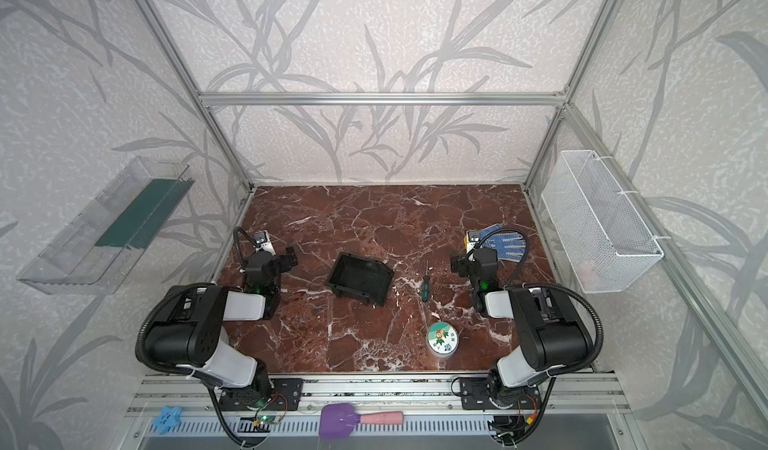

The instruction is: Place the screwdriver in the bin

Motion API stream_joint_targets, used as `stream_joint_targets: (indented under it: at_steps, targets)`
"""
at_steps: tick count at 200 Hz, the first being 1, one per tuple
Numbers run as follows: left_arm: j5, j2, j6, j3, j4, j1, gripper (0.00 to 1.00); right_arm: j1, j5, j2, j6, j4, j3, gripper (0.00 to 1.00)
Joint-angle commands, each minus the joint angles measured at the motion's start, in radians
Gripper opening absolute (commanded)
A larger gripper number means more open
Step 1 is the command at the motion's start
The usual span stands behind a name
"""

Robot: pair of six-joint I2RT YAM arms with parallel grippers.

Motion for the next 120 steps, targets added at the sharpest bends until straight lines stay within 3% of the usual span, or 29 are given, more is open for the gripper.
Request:
stream_joint_targets:
  at_steps: [1, 120]
  targets:
    - [-0.012, 0.007, 0.014, 0.001, 0.017, -0.002, 0.99, -0.005, -0.007, -0.014, 0.004, 0.004, 0.017, 0.99]
    - [-0.012, 0.007, 0.014, 0.000, 0.018, -0.003, 0.99, -0.005, -0.009, -0.013, 0.001, 0.013, 0.014, 0.99]
